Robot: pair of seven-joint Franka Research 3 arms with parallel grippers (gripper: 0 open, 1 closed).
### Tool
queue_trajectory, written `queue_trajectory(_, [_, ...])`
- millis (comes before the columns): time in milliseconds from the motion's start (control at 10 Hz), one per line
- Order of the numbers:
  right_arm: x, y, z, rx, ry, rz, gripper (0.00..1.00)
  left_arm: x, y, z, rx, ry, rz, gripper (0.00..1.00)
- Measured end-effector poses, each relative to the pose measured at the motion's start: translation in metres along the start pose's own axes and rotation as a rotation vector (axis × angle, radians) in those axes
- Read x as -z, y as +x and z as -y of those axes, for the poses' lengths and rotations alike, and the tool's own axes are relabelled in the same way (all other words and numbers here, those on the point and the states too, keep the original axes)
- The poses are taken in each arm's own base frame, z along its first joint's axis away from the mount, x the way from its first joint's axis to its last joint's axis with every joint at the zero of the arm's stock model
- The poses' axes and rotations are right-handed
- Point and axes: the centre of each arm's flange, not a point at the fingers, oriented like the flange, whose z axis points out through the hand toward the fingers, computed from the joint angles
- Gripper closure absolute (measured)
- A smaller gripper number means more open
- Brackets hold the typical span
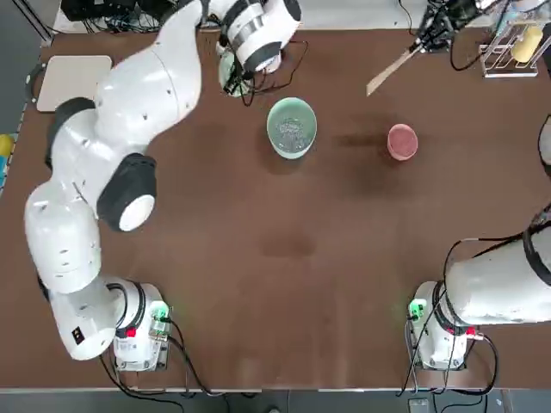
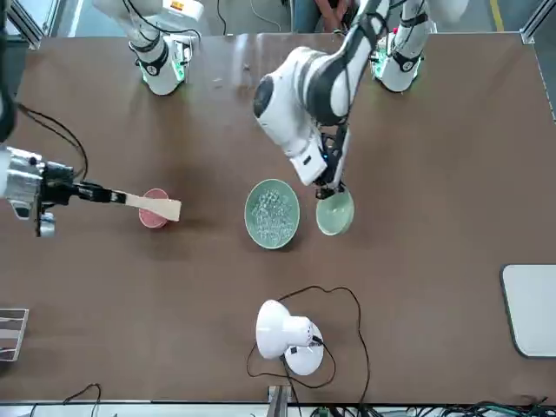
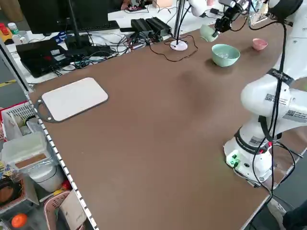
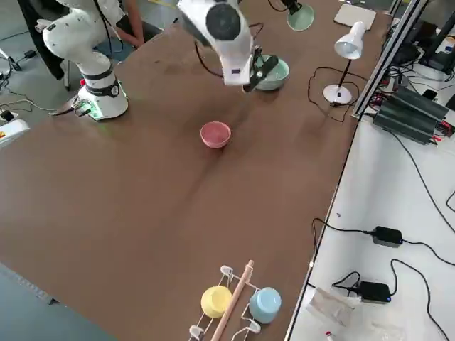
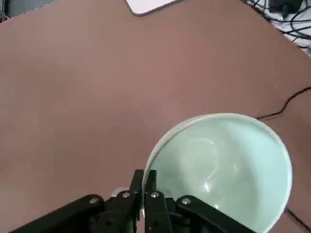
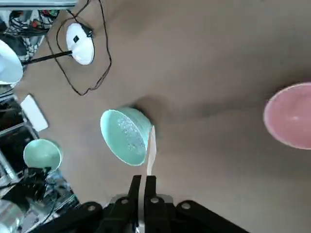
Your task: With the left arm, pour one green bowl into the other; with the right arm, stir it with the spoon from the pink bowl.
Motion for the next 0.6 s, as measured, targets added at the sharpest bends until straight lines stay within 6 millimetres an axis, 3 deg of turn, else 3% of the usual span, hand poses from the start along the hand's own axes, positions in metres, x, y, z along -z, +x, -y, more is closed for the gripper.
queue_trajectory(200, [-0.041, -0.038, 0.088, -0.053, -0.13, -0.084, 0.95, -0.02, 0.05, 0.029, -0.131, 0.008, 0.06, 0.96])
queue_trajectory(400, [-0.086, -0.096, 0.177, -0.083, -0.249, -0.209, 0.95, -0.056, 0.124, 0.045, -0.202, 0.011, 0.123, 0.96])
queue_trajectory(500, [-0.108, -0.127, 0.208, -0.096, -0.281, -0.259, 0.95, -0.078, 0.165, 0.051, -0.21, 0.006, 0.153, 0.96])
queue_trajectory(600, [-0.128, -0.149, 0.228, -0.108, -0.297, -0.298, 0.95, -0.101, 0.204, 0.059, -0.235, -0.002, 0.209, 0.96])
